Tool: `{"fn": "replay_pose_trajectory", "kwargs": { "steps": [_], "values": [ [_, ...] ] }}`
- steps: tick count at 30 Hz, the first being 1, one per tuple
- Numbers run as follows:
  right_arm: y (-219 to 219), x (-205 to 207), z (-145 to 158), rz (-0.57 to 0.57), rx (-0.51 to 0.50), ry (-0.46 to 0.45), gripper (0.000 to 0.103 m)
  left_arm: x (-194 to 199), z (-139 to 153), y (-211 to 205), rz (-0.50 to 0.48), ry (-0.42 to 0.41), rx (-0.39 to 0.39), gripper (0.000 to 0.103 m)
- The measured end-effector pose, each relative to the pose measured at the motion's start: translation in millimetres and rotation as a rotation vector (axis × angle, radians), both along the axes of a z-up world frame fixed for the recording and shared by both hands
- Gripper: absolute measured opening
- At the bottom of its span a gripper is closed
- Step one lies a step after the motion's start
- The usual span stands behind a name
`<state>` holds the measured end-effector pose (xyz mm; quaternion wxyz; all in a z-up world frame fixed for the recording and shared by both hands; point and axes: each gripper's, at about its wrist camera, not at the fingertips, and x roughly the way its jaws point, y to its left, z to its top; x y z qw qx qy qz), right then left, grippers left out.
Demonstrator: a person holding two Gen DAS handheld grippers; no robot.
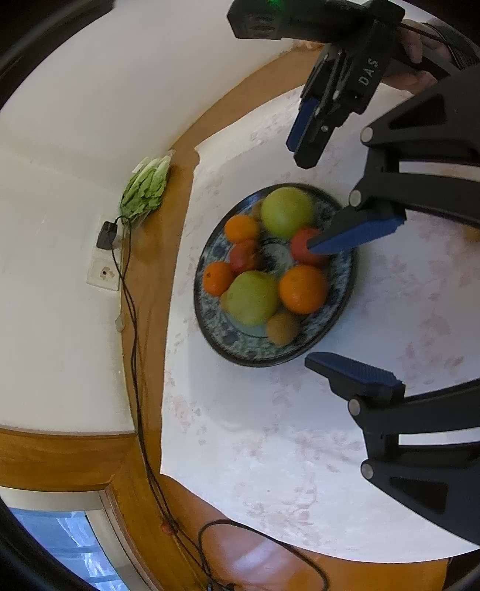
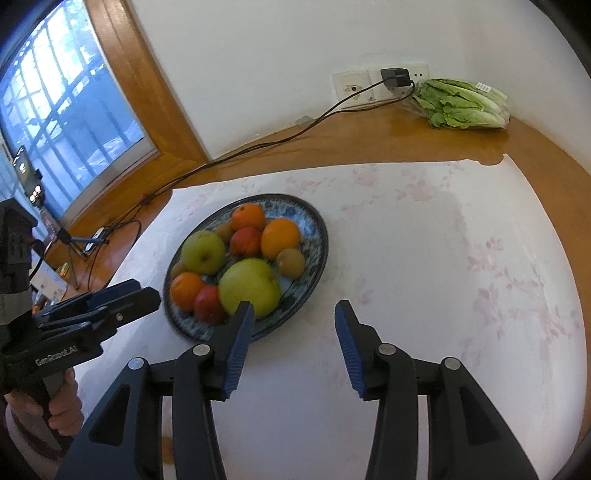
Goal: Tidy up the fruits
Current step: 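Grasp the last brown kiwi with the left gripper while the right gripper approaches the red apple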
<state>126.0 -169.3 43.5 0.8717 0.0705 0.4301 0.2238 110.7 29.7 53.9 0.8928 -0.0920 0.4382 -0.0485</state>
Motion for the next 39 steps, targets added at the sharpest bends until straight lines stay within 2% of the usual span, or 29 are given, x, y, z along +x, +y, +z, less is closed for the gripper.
{"fn": "replay_pose_trajectory", "kwargs": {
  "steps": [10,22,29,39],
  "values": [
    [1,-36,5,0.024,0.009,-0.004,0.046,-31,2,-7,-0.027,0.015,-0.011,0.058],
    [-2,-64,-5,0.029,0.023,0.030,0.046,-56,-9,-19,-0.072,0.056,0.019,0.059],
    [-9,-75,-9,0.010,0.032,0.040,0.046,-69,-15,-26,-0.120,0.086,-0.017,0.059],
    [-11,-77,-8,0.001,0.042,0.042,0.046,-89,-16,-48,-0.191,0.097,-0.006,0.059]
  ]
}}
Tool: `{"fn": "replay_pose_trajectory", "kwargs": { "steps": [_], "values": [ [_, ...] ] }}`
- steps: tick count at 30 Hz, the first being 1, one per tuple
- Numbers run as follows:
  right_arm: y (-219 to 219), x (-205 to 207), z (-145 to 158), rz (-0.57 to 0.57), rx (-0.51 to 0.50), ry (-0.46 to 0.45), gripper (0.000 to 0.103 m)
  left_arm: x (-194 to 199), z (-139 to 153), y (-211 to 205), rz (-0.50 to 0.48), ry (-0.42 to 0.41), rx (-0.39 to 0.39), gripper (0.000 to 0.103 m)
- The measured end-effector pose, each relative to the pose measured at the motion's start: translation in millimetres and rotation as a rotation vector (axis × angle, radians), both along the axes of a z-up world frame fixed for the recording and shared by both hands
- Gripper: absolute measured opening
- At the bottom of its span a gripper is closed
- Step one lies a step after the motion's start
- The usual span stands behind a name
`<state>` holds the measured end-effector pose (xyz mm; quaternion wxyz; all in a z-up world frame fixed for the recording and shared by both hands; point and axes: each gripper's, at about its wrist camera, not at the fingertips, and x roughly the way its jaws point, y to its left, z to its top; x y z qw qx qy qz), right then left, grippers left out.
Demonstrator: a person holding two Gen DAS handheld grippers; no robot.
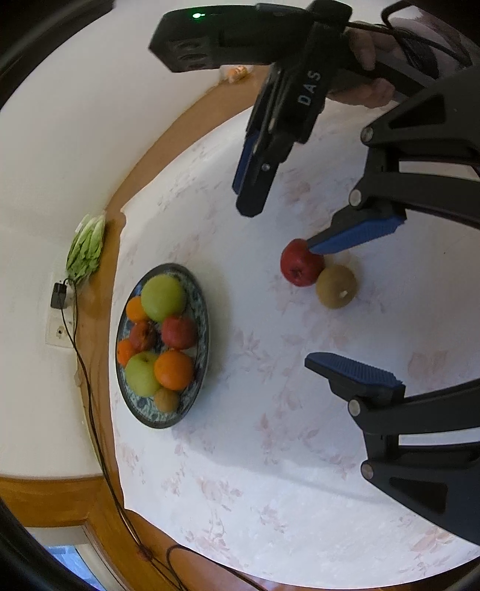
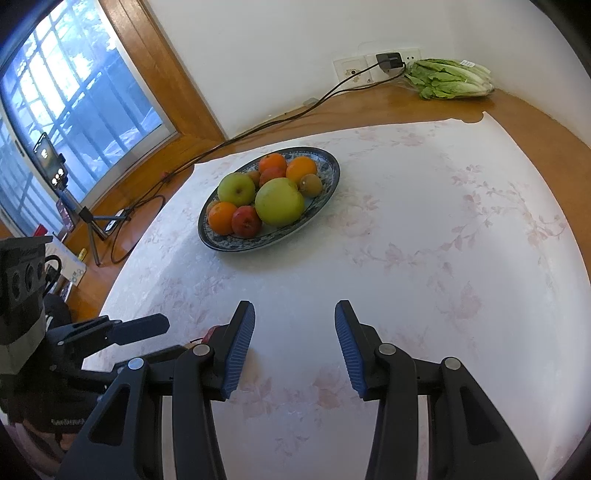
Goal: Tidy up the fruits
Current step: 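Grasp the last brown kiwi with the left gripper while the right gripper approaches the red apple, then grasp the red apple with the right gripper while the left gripper holds the kiwi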
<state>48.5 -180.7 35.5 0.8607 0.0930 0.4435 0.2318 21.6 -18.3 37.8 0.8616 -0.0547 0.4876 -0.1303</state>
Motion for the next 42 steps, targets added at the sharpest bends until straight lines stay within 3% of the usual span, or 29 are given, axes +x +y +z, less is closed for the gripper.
{"fn": "replay_pose_trajectory", "kwargs": {
  "steps": [10,13,20,24,42],
  "values": [
    [-1,-2,0,-0.012,-0.004,0.001,0.046,1,-9,-4,-0.013,0.013,0.014,0.059],
    [-1,-2,-1,-0.010,-0.003,0.004,0.046,0,-11,-6,-0.019,0.001,0.038,0.050],
    [-1,-2,-1,-0.010,-0.003,0.008,0.046,0,-15,-12,-0.061,0.001,0.015,0.032],
    [0,-2,-2,-0.009,-0.003,0.009,0.046,0,-18,-13,-0.070,0.018,-0.007,0.028],
    [19,-8,-1,0.069,-0.010,0.014,0.046,14,-13,38,0.112,0.006,0.005,0.028]
  ]
}}
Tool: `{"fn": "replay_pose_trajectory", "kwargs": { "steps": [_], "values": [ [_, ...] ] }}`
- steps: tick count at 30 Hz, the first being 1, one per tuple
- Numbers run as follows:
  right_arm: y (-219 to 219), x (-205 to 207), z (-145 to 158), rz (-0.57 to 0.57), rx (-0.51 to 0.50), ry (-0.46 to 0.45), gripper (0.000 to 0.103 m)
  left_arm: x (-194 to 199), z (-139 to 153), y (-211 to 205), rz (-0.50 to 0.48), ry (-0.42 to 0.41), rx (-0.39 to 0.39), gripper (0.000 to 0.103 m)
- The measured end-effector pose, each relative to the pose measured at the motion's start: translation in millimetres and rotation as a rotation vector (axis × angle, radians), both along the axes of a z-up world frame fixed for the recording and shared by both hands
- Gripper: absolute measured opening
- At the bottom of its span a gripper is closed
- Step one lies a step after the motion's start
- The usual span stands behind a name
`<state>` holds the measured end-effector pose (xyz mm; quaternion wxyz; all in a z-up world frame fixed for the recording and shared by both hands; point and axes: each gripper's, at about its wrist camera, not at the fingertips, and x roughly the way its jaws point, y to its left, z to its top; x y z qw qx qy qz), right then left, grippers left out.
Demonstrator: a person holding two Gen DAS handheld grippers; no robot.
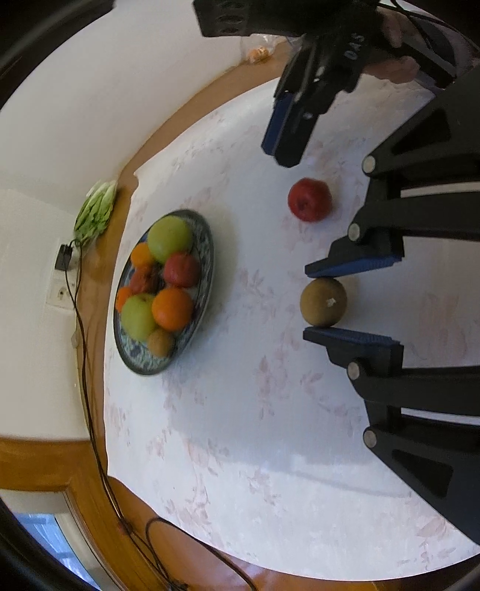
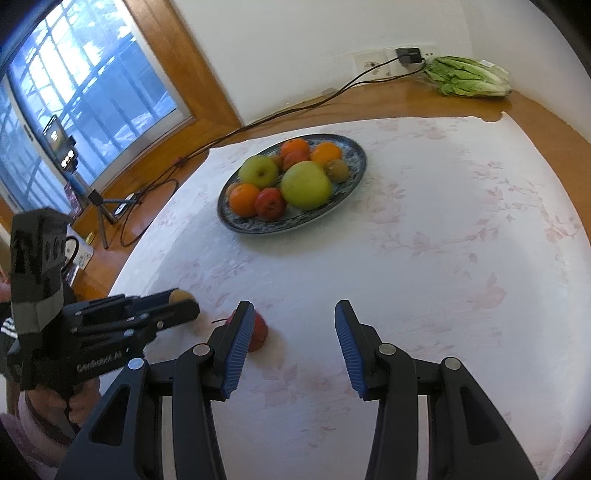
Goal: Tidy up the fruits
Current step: 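Grasp the red apple with the right gripper while the left gripper holds the kiwi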
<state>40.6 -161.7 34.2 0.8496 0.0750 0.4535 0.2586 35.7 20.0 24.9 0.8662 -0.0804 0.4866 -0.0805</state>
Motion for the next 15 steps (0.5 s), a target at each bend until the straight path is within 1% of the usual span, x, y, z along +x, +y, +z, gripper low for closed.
{"fn": "replay_pose_trajectory", "kwargs": {
  "steps": [7,15],
  "values": [
    [18,-5,-4,0.067,-0.016,0.010,0.046,-2,-1,10,0.025,0.001,0.000,0.028],
    [28,-7,-7,0.091,-0.034,0.011,0.046,-1,-2,17,0.049,0.002,0.000,0.028]
  ]
}}
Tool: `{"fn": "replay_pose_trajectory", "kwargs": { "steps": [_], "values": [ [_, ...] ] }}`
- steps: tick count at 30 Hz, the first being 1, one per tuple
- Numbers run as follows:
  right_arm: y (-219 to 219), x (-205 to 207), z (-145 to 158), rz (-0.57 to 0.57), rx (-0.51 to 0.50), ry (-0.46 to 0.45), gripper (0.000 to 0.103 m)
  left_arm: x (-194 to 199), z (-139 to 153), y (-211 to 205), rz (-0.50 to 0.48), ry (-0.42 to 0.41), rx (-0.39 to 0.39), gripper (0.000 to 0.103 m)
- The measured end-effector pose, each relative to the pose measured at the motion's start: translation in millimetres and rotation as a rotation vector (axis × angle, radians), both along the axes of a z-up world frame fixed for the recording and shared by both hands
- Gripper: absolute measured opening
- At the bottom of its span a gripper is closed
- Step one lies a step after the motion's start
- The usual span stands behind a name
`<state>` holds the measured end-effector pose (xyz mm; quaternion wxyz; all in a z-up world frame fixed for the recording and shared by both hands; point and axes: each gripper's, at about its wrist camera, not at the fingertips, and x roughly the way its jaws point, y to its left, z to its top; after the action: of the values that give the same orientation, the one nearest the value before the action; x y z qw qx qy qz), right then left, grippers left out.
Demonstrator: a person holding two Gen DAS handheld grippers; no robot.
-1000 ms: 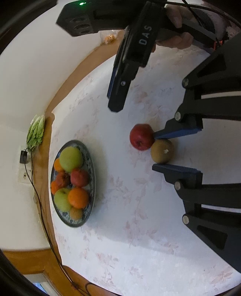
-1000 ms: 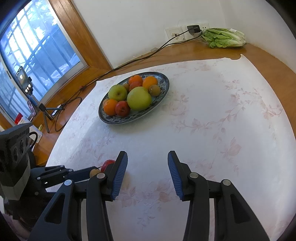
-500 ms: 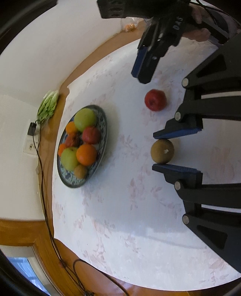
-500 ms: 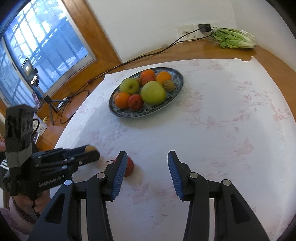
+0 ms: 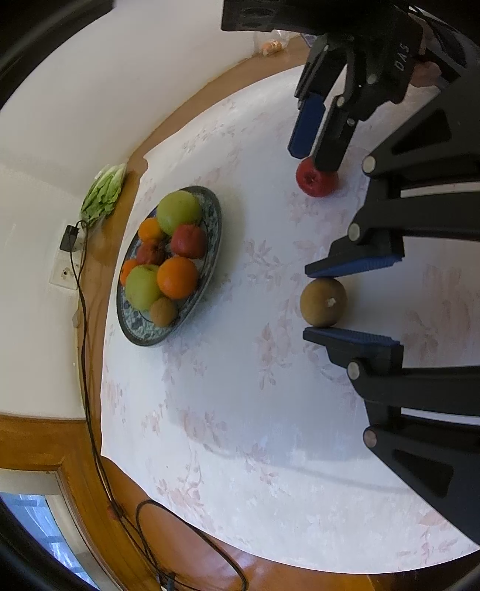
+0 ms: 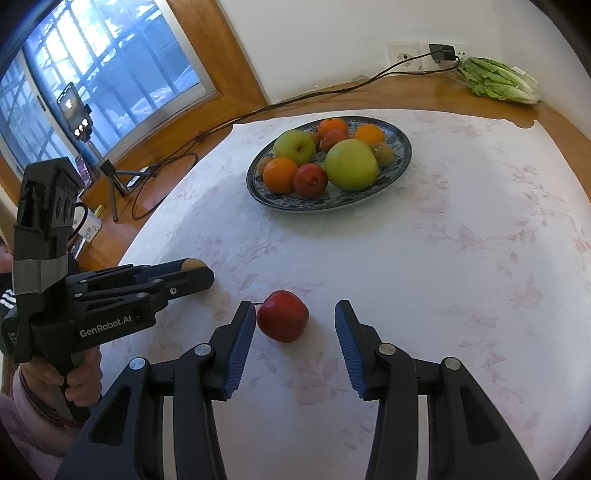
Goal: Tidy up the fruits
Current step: 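Grasp the red apple with the right gripper while the left gripper holds the kiwi, then carry the kiwi and red apple onto the plate and open both grippers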
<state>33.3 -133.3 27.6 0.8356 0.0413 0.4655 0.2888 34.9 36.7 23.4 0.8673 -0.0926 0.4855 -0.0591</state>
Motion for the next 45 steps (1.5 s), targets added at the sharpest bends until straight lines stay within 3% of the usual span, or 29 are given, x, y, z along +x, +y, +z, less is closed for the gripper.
{"fn": "replay_pose_trajectory", "kwargs": {
  "steps": [4,12,22,45],
  "values": [
    [7,1,-2,0.015,-0.010,0.006,0.046,1,0,2,0.005,0.000,-0.002,0.028],
    [13,2,-6,0.041,-0.022,0.011,0.033,2,4,3,0.007,-0.006,-0.002,0.028],
    [12,3,-2,0.054,-0.016,0.012,0.032,10,12,6,-0.002,-0.009,-0.019,0.028],
    [-13,50,58,-0.006,-0.003,-0.087,0.032,64,73,1,-0.038,-0.103,-0.056,0.028]
  ]
}}
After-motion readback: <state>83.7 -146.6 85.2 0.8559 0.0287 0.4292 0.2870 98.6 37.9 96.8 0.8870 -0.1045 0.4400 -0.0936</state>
